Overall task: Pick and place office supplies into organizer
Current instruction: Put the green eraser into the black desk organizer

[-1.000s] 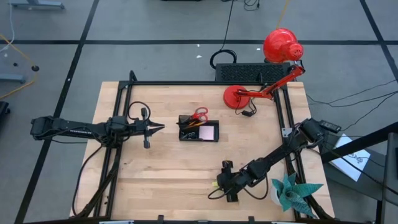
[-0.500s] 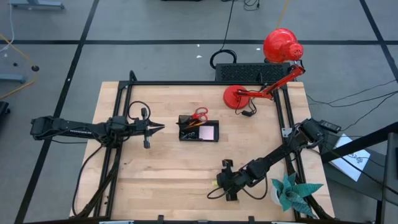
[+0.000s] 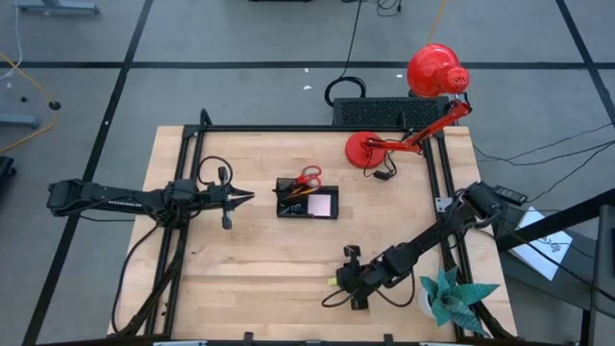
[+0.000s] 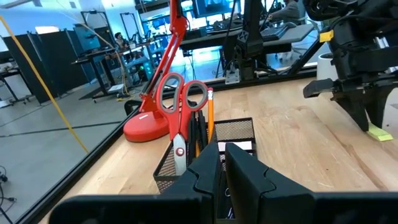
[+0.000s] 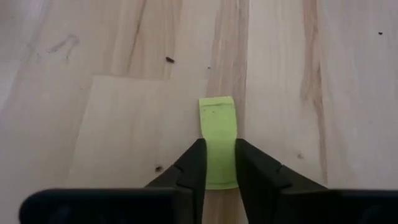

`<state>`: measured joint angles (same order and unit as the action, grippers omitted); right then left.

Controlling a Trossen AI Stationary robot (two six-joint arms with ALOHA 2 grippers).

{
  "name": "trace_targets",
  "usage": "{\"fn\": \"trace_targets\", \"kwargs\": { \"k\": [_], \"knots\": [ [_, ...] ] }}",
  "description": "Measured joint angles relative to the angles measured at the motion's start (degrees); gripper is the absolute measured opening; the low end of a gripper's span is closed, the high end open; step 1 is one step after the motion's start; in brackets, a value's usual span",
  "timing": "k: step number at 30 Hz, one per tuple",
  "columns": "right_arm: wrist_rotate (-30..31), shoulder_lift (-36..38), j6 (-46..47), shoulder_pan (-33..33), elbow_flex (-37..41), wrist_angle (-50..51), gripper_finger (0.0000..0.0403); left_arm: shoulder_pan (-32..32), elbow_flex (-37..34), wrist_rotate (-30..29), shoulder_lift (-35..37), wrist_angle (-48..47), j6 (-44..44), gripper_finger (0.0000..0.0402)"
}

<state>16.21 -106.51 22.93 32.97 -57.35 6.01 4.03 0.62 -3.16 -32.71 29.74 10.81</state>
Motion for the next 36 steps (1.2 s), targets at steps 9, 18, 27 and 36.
{"fn": "trace_targets", "kwargs": {
  "k": [9,18,27,36],
  "knots": [
    [0.52,3.61,-4.04,-1.99,0.18,-2.91,0.0067,0.02,0.00,0.02,0.00,0.00,0.28,0.0037],
    [1.94,5.30,-17.58,-9.63,0.01,-16.50,0.0067,0.02,0.00,0.02,-0.02,0.02,0.62,0.0037],
    [1.67,5.34,-22.45,-19.56,-0.21,-22.64,0.0067,0.02,0.00,0.02,0.00,0.02,0.94,0.0037],
    [-3.42,4.53,-26.81,-25.79,-5.00,-22.50,0.0067,0.01,0.00,0.01,-0.01,0.02,1.04,0.0037]
  ]
}}
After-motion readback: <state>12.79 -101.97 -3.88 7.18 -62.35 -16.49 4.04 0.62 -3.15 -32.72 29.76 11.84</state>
